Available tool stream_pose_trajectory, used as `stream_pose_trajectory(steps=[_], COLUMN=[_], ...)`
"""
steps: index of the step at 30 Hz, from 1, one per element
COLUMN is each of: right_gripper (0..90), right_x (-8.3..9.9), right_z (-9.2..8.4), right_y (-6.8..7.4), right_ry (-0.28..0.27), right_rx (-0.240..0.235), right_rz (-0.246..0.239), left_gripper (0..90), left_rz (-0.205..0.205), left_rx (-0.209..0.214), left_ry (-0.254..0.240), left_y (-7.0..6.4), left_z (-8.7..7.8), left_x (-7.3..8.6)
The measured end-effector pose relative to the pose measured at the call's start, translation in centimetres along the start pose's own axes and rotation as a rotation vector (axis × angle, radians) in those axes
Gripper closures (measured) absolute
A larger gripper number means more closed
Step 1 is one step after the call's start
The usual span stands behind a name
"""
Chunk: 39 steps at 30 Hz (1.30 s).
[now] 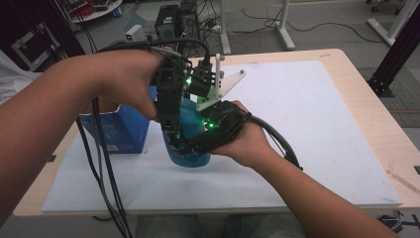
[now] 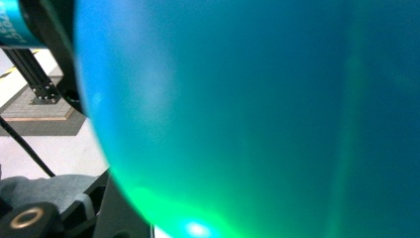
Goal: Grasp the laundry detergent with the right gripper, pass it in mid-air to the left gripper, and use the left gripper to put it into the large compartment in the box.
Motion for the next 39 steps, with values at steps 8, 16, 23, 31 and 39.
stream_pose_trajectory(steps=[8,16,23,31,39], right_gripper=[47.5,47.5,47.6,47.5,45.7], right_x=[-0.04,0.0,0.11,-0.03,-0.13], right_z=[-0.02,-0.06,0.04,-0.29,-0.75], right_y=[-0.02,-0.06,0.02,0.04,0.19], right_ry=[-0.007,-0.008,-0.007,-0.019,-0.027], right_rx=[0.001,0.002,0.001,-0.004,-0.006], right_rz=[0.002,0.0,0.0,-0.005,-0.017], left_gripper=[26.3,32.8,38.2,38.7,38.7], left_rz=[-0.006,-0.015,-0.02,-0.018,-0.016], left_rx=[0.004,0.012,0.015,0.01,0.014], left_ry=[0.0,0.001,0.013,0.015,0.008], left_y=[-0.03,-0.11,0.01,0.05,0.01], left_z=[-0.02,-0.03,0.02,-0.34,-0.79], left_x=[-0.11,-0.15,-0.12,-0.43,-0.9])
Point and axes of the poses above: each handheld gripper's, and its own axes: z roughly forward along the jaws, x roughly out of its underside, y roughly to its left, the point moved 9 cm from there along z, roughly forward along the jaws, and after that the axes turned 13 degrees about z, right-handed, at the moved point
